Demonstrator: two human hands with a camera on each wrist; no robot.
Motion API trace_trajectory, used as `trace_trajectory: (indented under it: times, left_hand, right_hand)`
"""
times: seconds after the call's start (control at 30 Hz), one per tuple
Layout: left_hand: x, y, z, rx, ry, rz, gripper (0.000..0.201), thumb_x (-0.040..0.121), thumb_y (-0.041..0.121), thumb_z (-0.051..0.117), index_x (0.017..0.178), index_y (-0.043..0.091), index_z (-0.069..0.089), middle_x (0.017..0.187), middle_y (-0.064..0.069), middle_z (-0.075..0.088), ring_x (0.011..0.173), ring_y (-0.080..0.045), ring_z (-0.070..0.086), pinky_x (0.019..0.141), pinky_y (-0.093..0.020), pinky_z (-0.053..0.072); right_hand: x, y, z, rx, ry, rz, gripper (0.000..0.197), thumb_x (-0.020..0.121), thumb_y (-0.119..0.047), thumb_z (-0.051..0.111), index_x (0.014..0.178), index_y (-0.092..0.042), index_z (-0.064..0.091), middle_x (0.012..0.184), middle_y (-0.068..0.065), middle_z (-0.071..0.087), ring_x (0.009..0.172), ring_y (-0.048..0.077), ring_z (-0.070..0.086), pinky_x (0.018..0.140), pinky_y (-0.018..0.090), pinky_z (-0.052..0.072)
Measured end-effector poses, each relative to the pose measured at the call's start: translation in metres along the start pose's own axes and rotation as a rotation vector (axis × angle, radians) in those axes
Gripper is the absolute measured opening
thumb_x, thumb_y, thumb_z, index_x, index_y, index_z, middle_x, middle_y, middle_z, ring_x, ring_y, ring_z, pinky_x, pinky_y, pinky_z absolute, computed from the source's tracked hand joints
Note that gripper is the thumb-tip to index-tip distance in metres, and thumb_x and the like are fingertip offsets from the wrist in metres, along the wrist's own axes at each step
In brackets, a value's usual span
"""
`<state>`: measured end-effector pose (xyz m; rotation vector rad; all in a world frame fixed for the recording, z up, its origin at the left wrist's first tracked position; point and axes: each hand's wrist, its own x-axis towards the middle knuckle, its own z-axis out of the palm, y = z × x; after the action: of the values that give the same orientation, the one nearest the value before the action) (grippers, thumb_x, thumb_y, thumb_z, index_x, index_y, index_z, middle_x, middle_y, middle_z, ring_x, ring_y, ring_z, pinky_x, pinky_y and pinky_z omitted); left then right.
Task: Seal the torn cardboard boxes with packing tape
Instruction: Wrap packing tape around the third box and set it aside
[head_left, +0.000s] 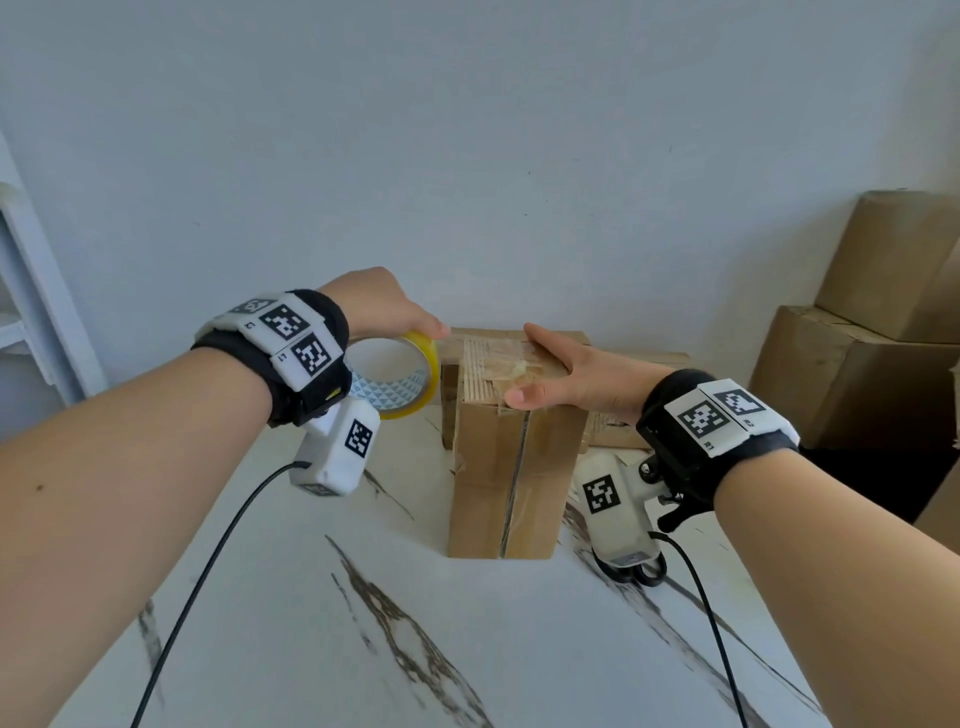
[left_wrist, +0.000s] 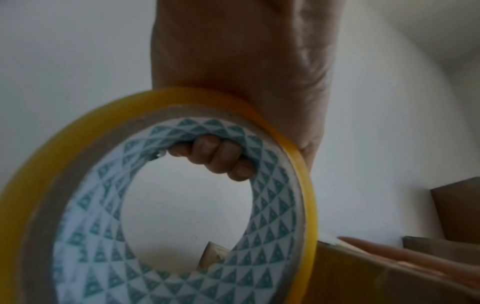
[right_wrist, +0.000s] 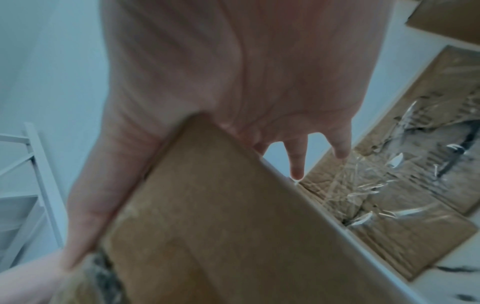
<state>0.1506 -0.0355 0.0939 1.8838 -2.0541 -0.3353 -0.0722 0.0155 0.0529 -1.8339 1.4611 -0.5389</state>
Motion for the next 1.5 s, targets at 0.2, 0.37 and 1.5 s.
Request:
trace_trajectory:
  times: [0.2,0.37,1.5]
  left_hand:
    - [0.001,-0.009,0.022,-0.086,-0.024,-0.024,0.086,0.064,0.074,0.063,0.086,-0.009,0.058,0.065,-0.013,0.054,0.058,-0.026,0.054,0.053,-0.03,0.036]
    - [0.007,-0.015,0.037,-0.152,-0.083,-0.072,0.099,0.058,0.081,0.058,0.109,-0.004,0.059,0.101,-0.021,0.064,0.08,-0.027,0.058,0.075,-0.032,0.045]
    - [-0.007,-0.018,0.036,-0.971,-0.147,0.137,0.041,0.088,0.046,0.057,0.097,0.007,0.064,0.056,0.006,0.063,0.053,-0.01,0.059,0.069,-0.027,0.051]
  right_hand:
    - [0.001,-0.001,0.0,-0.003,-0.008,0.008,0.117,0.059,-0.054,0.075,0.151,-0.029,0.008,0.152,-0.009,0.025,0.135,0.009,0.029,0.114,0.03,0.021]
    - [-0.007,-0.009,0.001,-0.147,-0.043,0.019,0.101,0.07,-0.061,0.064,0.151,-0.036,0.008,0.157,-0.016,0.003,0.145,0.012,0.007,0.119,0.04,0.008]
    - [-0.021,-0.033,0.002,-0.24,0.23,0.268,0.06,0.048,-0.051,0.061,0.104,-0.031,0.061,0.108,0.002,0.064,0.097,0.023,0.061,0.088,0.039,0.051]
